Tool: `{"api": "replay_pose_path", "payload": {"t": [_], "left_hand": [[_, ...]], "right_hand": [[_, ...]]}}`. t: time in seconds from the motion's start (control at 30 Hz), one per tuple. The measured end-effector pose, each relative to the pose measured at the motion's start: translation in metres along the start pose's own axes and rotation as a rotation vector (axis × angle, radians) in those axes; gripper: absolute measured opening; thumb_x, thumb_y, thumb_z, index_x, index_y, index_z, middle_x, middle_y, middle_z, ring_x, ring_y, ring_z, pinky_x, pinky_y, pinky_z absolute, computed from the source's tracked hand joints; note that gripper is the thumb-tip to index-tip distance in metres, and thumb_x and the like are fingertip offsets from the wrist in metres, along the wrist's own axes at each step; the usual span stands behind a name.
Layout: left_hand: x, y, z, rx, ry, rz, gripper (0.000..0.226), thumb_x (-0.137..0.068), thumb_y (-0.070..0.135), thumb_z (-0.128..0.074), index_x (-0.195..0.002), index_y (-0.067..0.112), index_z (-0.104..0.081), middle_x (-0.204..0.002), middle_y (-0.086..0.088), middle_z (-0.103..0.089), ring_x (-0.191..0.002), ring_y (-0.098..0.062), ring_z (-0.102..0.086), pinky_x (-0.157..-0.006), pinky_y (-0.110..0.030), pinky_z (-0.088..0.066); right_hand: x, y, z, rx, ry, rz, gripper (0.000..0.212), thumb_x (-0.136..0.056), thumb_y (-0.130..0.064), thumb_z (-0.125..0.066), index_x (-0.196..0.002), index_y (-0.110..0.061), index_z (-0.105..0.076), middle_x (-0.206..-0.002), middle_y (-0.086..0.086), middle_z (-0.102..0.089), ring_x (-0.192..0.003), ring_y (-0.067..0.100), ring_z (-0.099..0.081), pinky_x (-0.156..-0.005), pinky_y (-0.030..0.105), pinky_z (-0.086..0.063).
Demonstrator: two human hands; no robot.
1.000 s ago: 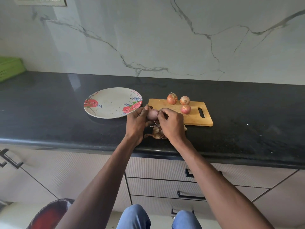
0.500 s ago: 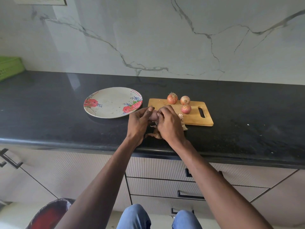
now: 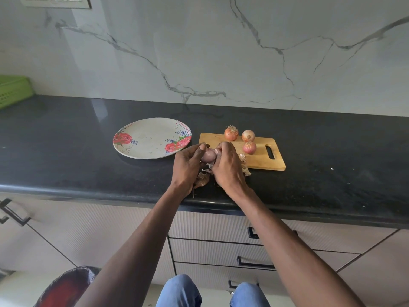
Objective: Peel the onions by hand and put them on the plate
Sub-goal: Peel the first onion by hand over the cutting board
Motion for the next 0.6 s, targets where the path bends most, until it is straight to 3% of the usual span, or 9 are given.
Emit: {"api": "replay_pose_path", "payload": {"t": [0.17, 0.27, 0.37, 0.43, 0.5, 0.6], "left_hand": [[-0.0057, -0.0032, 0.0040, 0.113, 0.106, 0.091, 0.023, -0.103, 0.024, -0.058, -0.099, 0.006, -0.072, -0.097, -0.020, -0.074, -0.093, -0.034, -0.071, -0.089, -0.054, -0.058], [-0.0054, -0.0033, 0.0031, 0.116, 0.091, 0.071, 0.021, -0.102, 0.022, -0.059, -0.097, 0.008, -0.074, -0.094, -0.017, -0.074, -0.091, -0.031, -0.070, -0.093, -0.057, -0.056], [-0.0034, -0.0005, 0.0035, 0.086, 0.043, 0.019, 0.029, -0.102, 0.021, -0.058, -0.083, 0.018, -0.080, -0.088, -0.012, -0.075, -0.089, -0.029, -0.070, -0.097, -0.056, -0.054], [-0.0037, -0.0013, 0.0050, 0.046, 0.011, -0.005, 0.034, -0.103, 0.022, -0.057, -0.078, 0.011, -0.078, -0.088, -0.016, -0.073, -0.091, -0.031, -0.069, -0.096, -0.054, -0.055], [-0.0035, -0.0019, 0.0042, 0.041, -0.001, -0.009, 0.035, -0.102, 0.022, -0.059, -0.079, 0.000, -0.073, -0.090, -0.021, -0.071, -0.092, -0.033, -0.069, -0.092, -0.053, -0.057], [-0.0034, -0.0041, 0.0033, 0.047, 0.014, 0.016, 0.021, -0.101, 0.020, -0.061, -0.092, 0.009, -0.078, -0.096, -0.018, -0.074, -0.097, -0.032, -0.070, -0.089, -0.050, -0.058]], "right_hand": [[-0.0056, 0.0091, 0.0056, -0.118, 0.059, -0.196, 0.008, -0.097, 0.001, -0.052, -0.104, -0.001, -0.056, -0.098, 0.011, -0.062, -0.091, 0.024, -0.060, -0.071, 0.025, -0.043], [-0.0053, 0.0082, 0.0059, -0.165, 0.056, -0.118, 0.014, -0.092, 0.004, -0.058, -0.102, -0.003, -0.065, -0.103, 0.008, -0.065, -0.095, 0.017, -0.061, -0.079, 0.024, -0.051], [-0.0046, 0.0054, 0.0079, -0.211, 0.041, -0.043, 0.016, -0.090, -0.019, -0.071, -0.098, -0.004, -0.074, -0.099, 0.004, -0.068, -0.090, 0.011, -0.062, -0.077, 0.021, -0.052], [-0.0037, 0.0039, 0.0081, -0.223, 0.015, -0.019, 0.023, -0.088, -0.025, -0.075, -0.099, -0.005, -0.076, -0.096, 0.002, -0.067, -0.085, 0.010, -0.061, -0.072, 0.019, -0.052], [-0.0028, 0.0019, 0.0080, -0.213, 0.005, 0.014, 0.018, -0.088, -0.018, -0.075, -0.098, -0.003, -0.076, -0.094, 0.003, -0.067, -0.081, 0.011, -0.062, -0.069, 0.022, -0.053], [-0.0015, 0.0010, 0.0060, -0.140, 0.015, 0.111, 0.009, -0.089, -0.002, -0.069, -0.095, 0.001, -0.075, -0.095, 0.008, -0.067, -0.080, 0.016, -0.063, -0.068, 0.020, -0.050]]}}
Point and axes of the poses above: each hand's wrist, its own x-axis away from the middle knuckle, its own z-axis out of the back of the hand, y = z × x, the point moved 1 cm from there along -x, towards the middle knuckle
